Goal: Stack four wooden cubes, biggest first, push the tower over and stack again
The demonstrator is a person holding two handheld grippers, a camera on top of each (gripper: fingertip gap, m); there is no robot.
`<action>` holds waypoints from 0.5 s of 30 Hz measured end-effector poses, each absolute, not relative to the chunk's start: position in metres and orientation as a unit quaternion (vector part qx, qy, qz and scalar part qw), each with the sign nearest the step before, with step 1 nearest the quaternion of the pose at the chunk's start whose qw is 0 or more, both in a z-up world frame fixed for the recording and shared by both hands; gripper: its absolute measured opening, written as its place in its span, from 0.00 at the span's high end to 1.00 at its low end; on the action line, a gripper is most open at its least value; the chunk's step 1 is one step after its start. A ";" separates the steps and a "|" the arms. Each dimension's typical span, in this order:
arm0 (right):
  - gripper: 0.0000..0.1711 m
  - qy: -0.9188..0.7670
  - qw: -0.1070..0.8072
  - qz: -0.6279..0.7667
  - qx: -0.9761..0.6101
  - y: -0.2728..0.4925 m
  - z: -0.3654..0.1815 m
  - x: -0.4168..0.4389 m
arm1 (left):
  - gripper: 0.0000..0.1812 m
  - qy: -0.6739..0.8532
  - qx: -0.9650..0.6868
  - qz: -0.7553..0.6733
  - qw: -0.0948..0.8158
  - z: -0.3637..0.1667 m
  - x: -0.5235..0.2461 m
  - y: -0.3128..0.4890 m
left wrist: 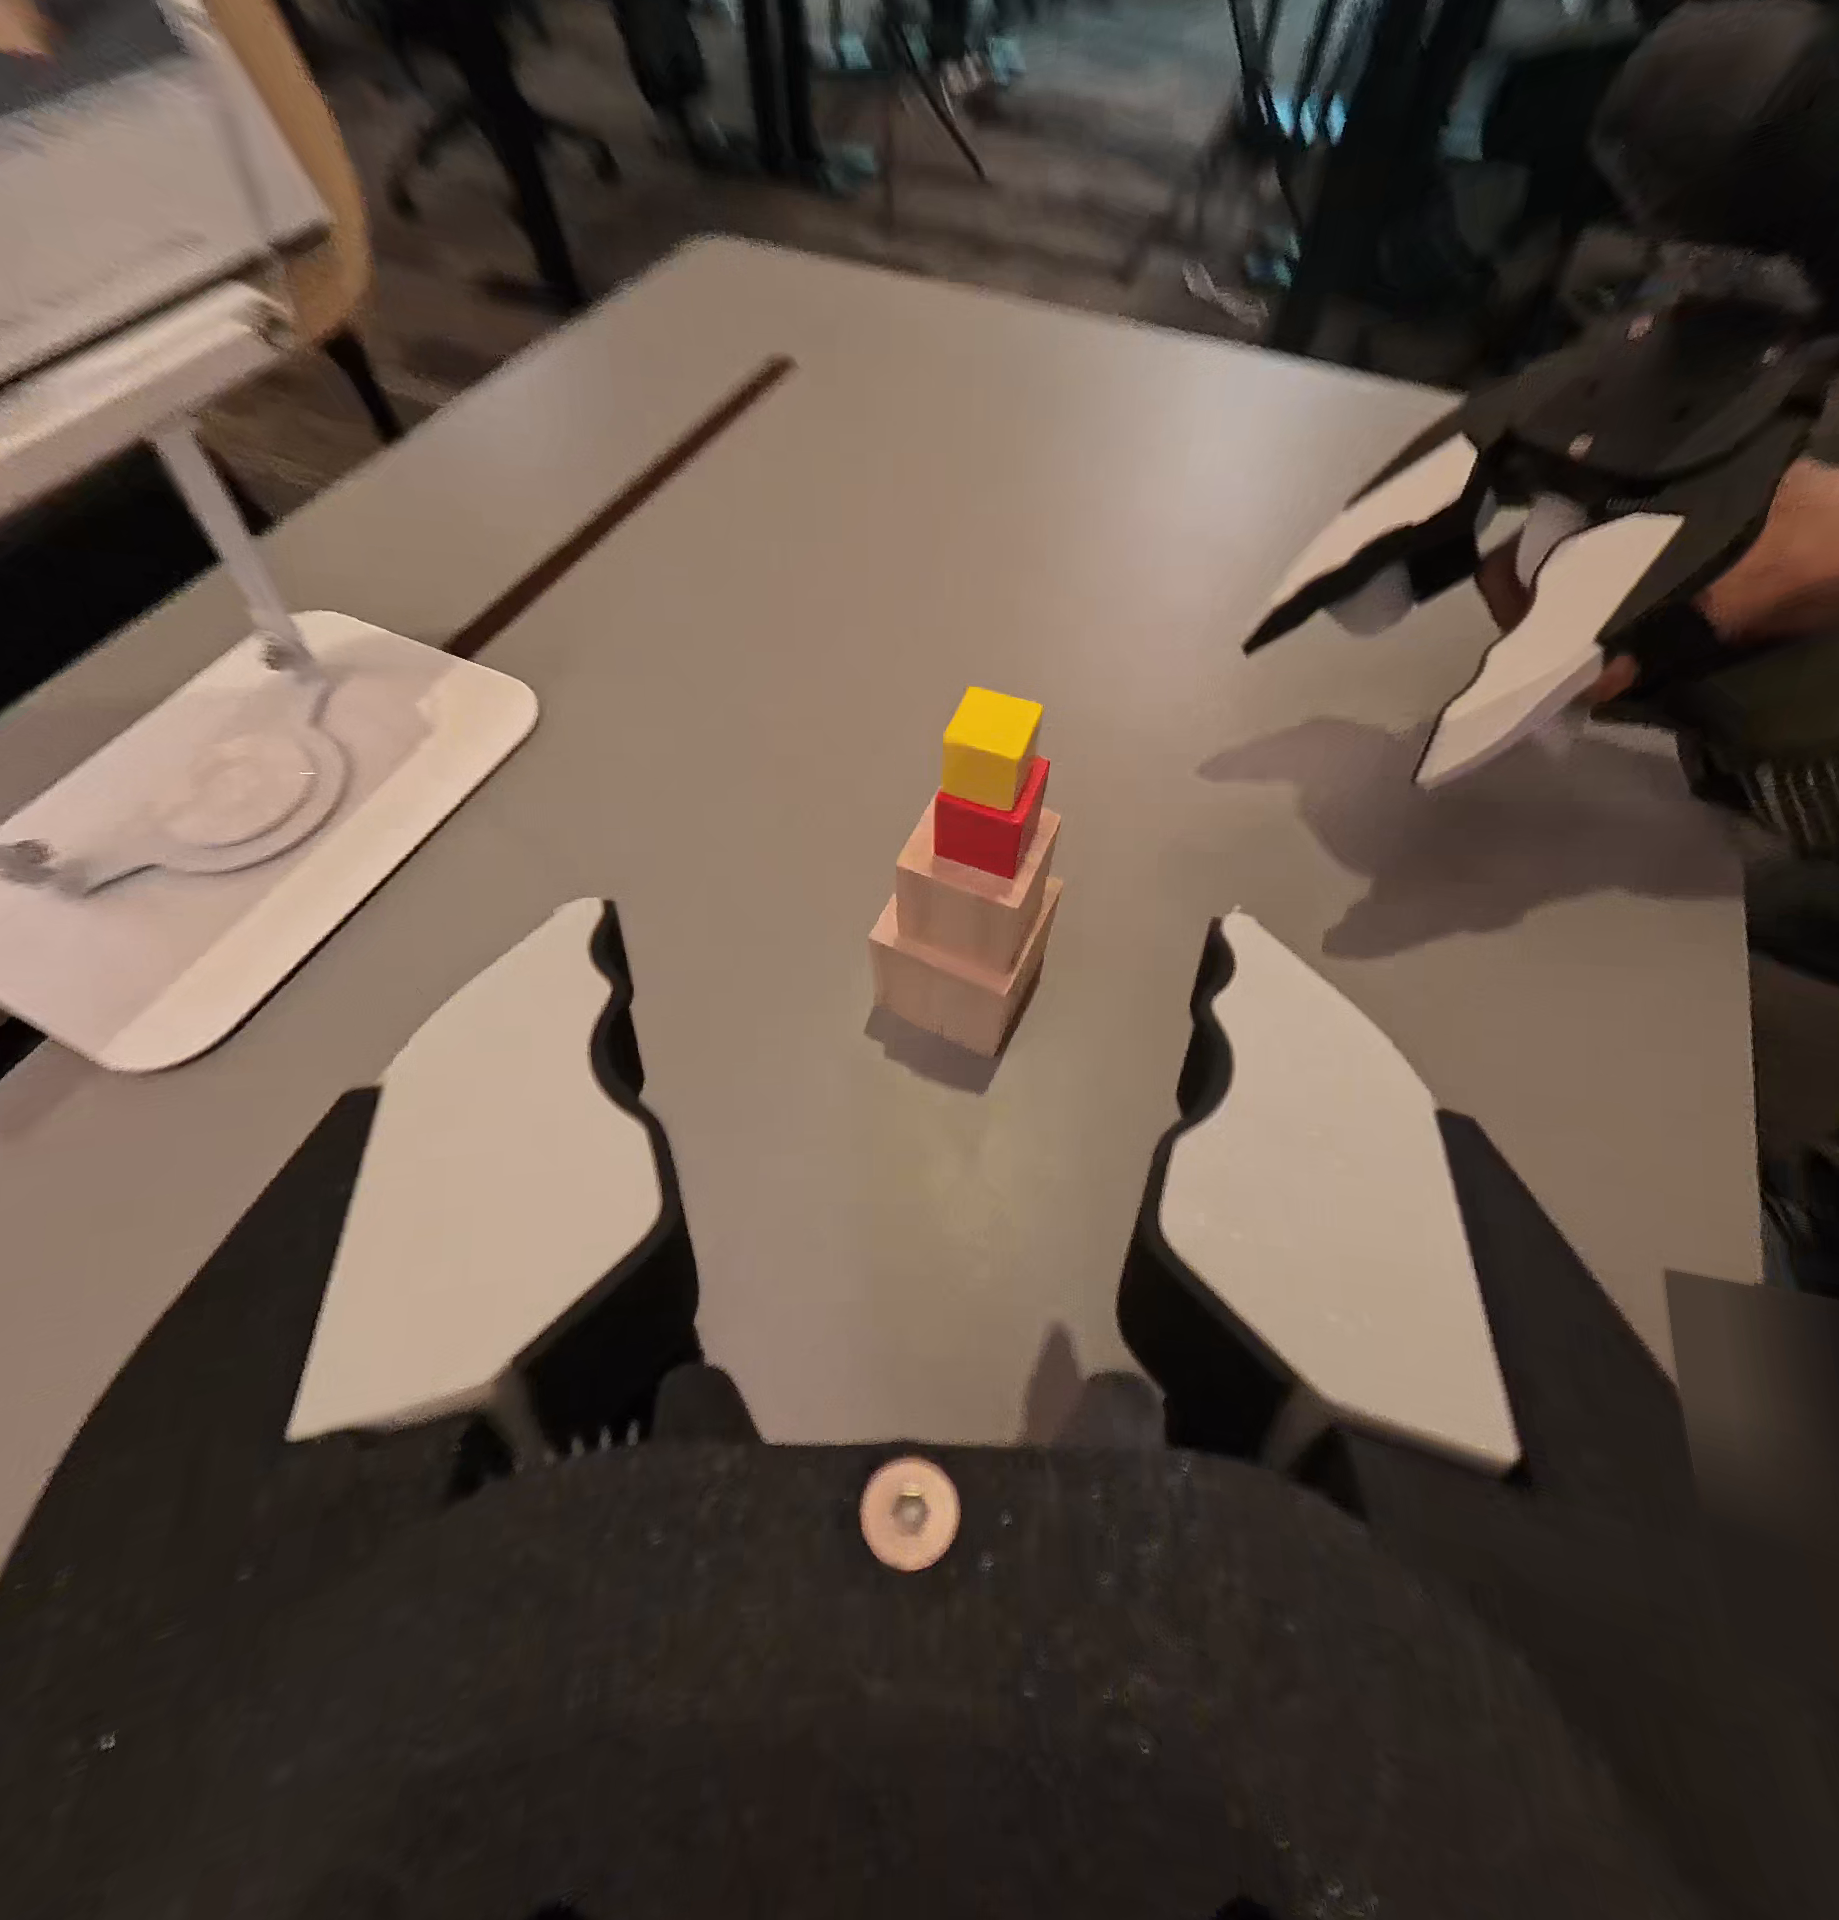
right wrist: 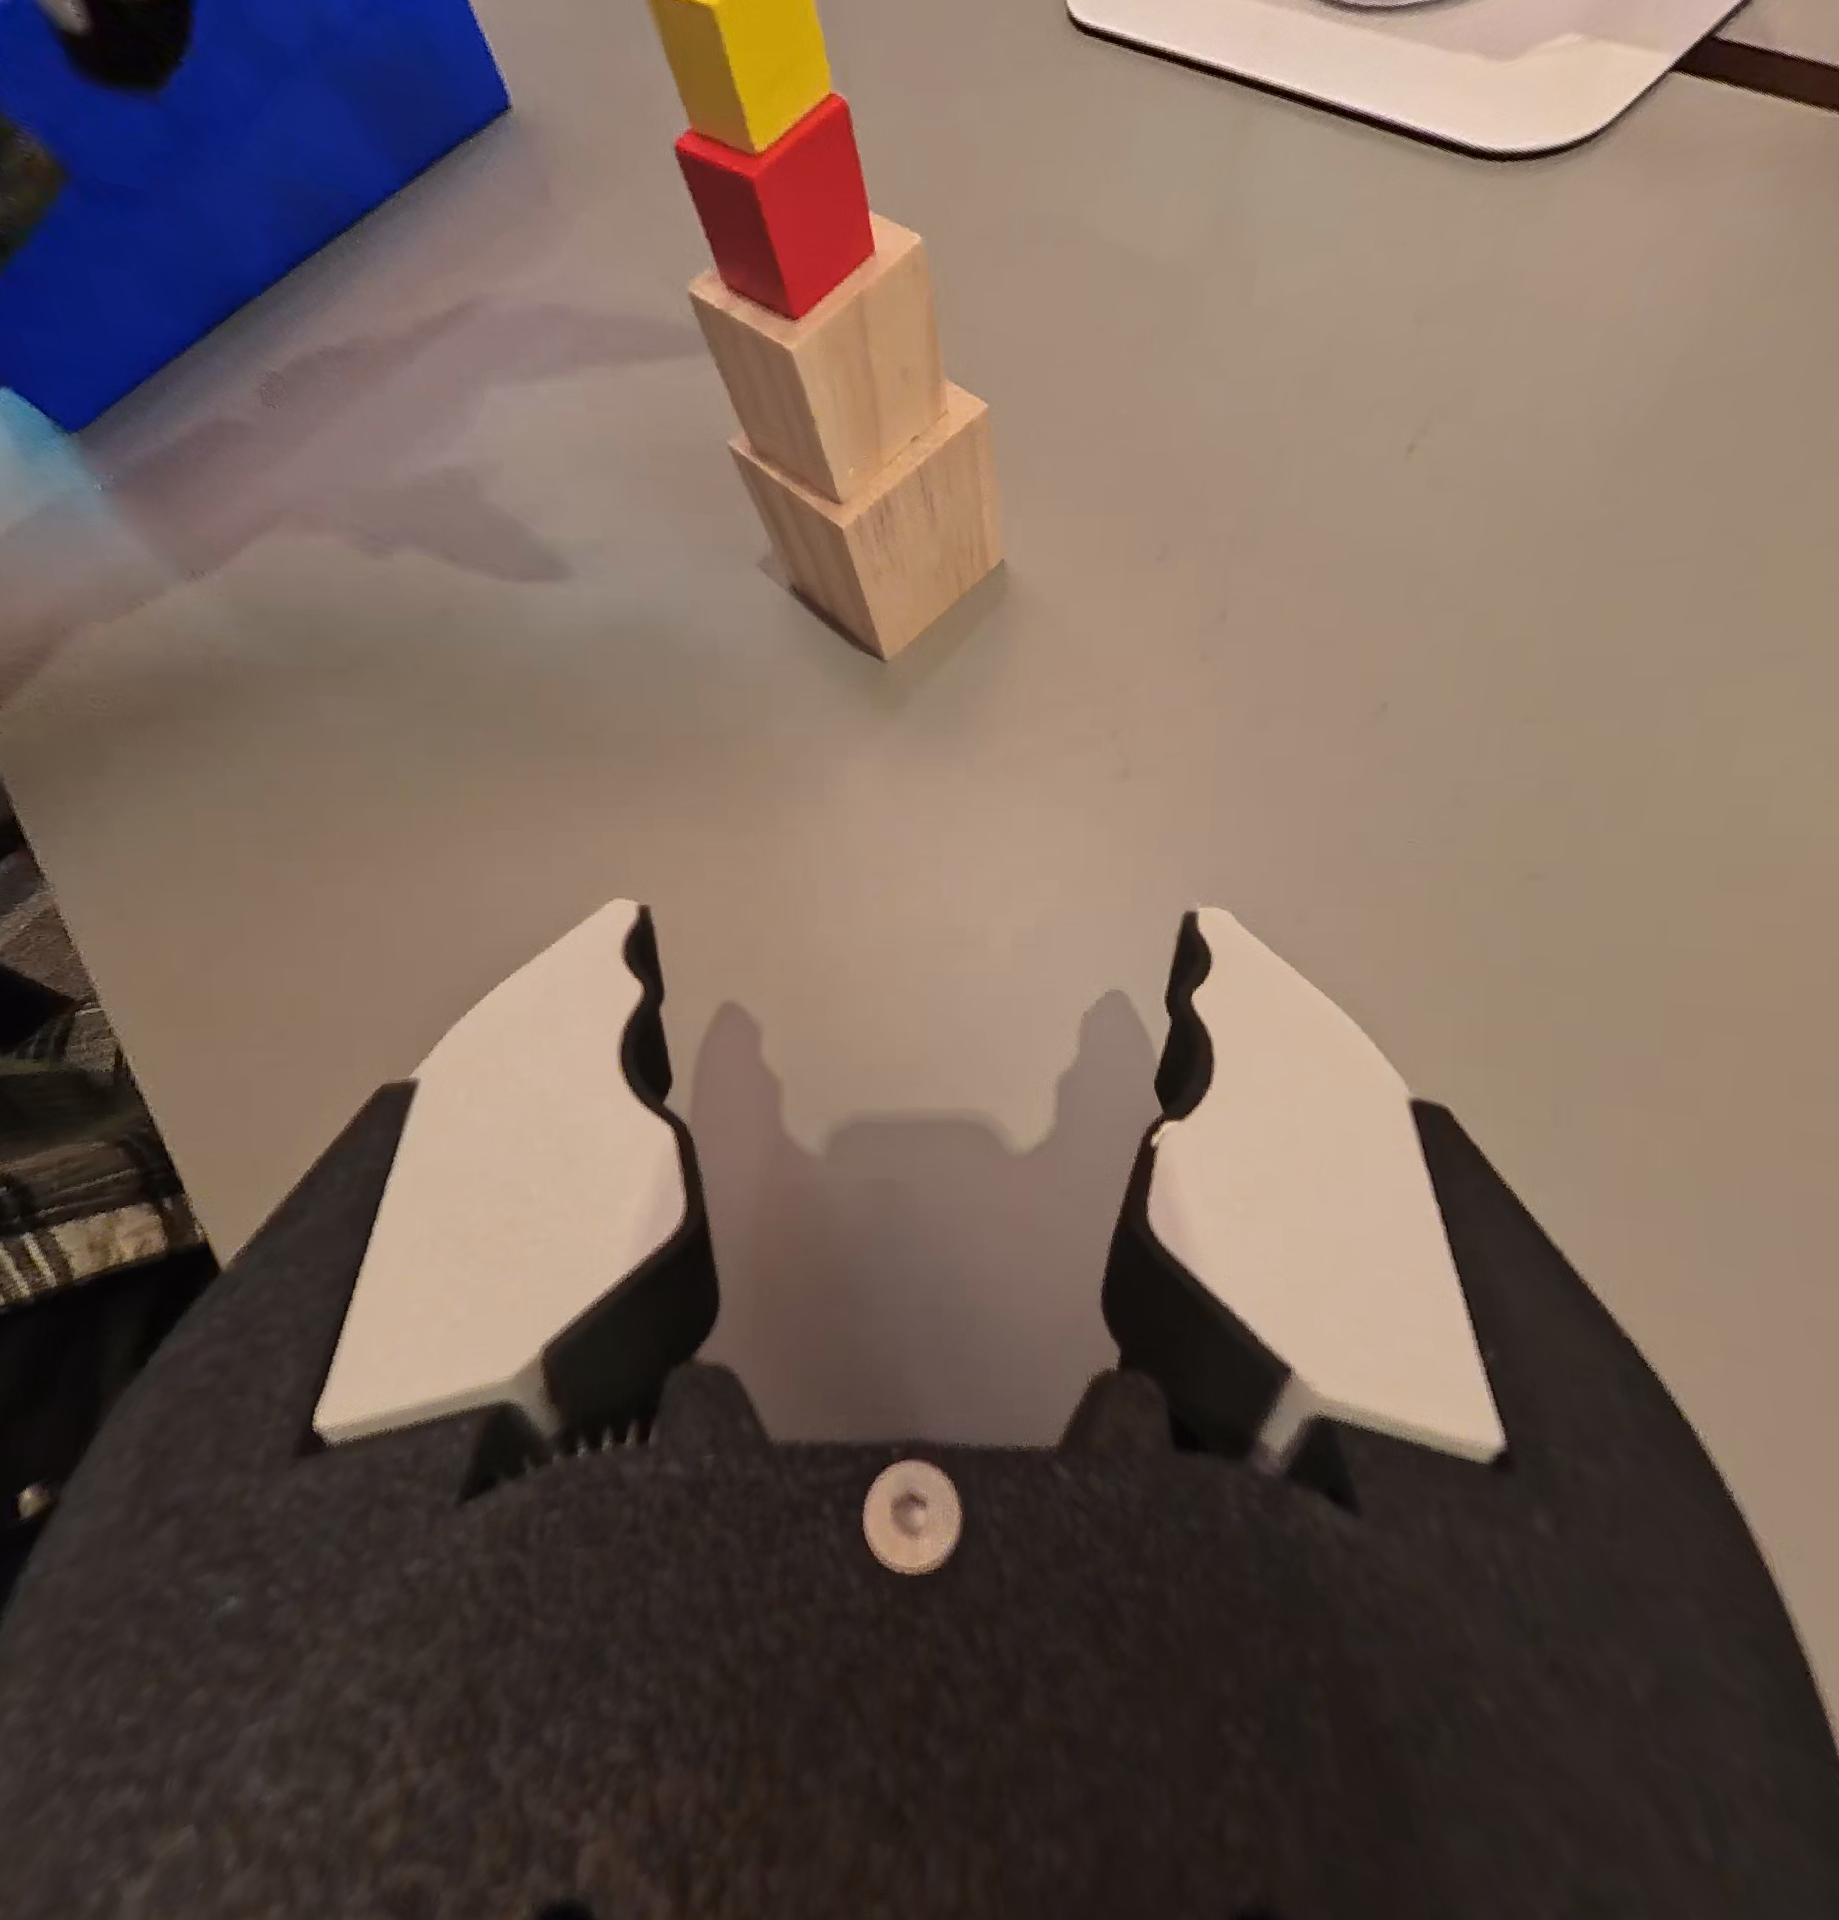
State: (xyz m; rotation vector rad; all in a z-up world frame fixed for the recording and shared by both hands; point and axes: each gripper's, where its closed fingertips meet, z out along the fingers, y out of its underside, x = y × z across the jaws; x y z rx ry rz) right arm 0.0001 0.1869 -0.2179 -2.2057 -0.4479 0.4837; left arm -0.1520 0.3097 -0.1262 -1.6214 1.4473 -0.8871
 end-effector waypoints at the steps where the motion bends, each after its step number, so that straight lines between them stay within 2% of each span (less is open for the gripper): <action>1: 0.46 -0.173 0.406 0.188 -0.877 0.188 -0.219 0.002 | 0.43 0.549 -0.634 -0.356 0.411 -0.123 -0.161 0.306; 7: 0.46 -0.135 0.384 0.153 -0.901 0.195 -0.232 0.010 | 0.50 0.454 -0.626 -0.393 0.497 -0.109 -0.215 0.273; 15: 0.49 -0.076 0.301 0.128 -0.942 0.206 -0.243 0.012 | 0.54 0.390 -0.661 -0.404 0.498 -0.122 -0.260 0.263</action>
